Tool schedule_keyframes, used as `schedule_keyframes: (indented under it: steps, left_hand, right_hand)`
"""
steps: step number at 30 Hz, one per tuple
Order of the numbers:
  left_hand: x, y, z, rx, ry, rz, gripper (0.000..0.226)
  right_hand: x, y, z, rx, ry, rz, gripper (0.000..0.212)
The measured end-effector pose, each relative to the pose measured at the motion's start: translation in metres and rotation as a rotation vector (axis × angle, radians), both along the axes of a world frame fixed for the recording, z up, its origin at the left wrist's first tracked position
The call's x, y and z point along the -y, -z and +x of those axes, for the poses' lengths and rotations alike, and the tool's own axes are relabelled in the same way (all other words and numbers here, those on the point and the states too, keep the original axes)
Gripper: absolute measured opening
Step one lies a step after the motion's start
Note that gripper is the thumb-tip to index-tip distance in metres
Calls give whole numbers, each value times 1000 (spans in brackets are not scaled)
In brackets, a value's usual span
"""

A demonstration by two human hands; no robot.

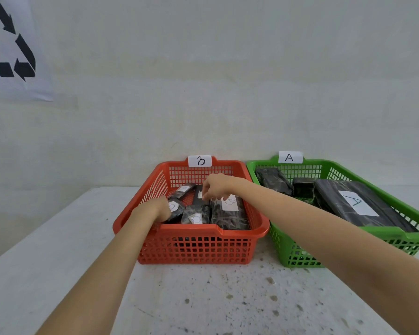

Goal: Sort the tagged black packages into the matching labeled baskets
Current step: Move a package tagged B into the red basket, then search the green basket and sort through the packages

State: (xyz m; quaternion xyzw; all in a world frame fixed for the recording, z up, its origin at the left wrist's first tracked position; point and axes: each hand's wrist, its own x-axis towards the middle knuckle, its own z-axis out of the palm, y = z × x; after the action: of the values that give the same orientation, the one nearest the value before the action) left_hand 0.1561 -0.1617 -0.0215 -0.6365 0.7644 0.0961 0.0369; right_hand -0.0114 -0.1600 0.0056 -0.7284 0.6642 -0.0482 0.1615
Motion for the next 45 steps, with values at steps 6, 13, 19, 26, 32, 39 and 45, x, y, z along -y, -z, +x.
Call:
schedule_keyframes:
  steps: [6,13,19,26,32,39,45]
  left_hand:
    - [11,-13,2,-23,60,246,63]
    - [21,-3,-4,-13,103,116,48]
    - [26,1,-4,-75,133,74,48]
    - [23,-3,-10,-45,106,-24,46]
    - [10,-38,-44,-186,209,-144,46]
    - [-29,-51,-137,-391,451,-163,42]
    - [-47,-25,-178,-171,482,-234,41]
  right_hand:
    - [19,-2,8,-46,-6,-181,33]
    - [57,11,41,-166,-150,-76,44]
    - [64,22,40,-156,-131,-12,37]
    - [50,9,25,-98,-140,-86,45]
    - [14,-47,-42,-44,-29,-182,45]
    - [-37,-56,-156,-218,255,-96,40]
    - [-44,8,-155,-290,160,7,93]
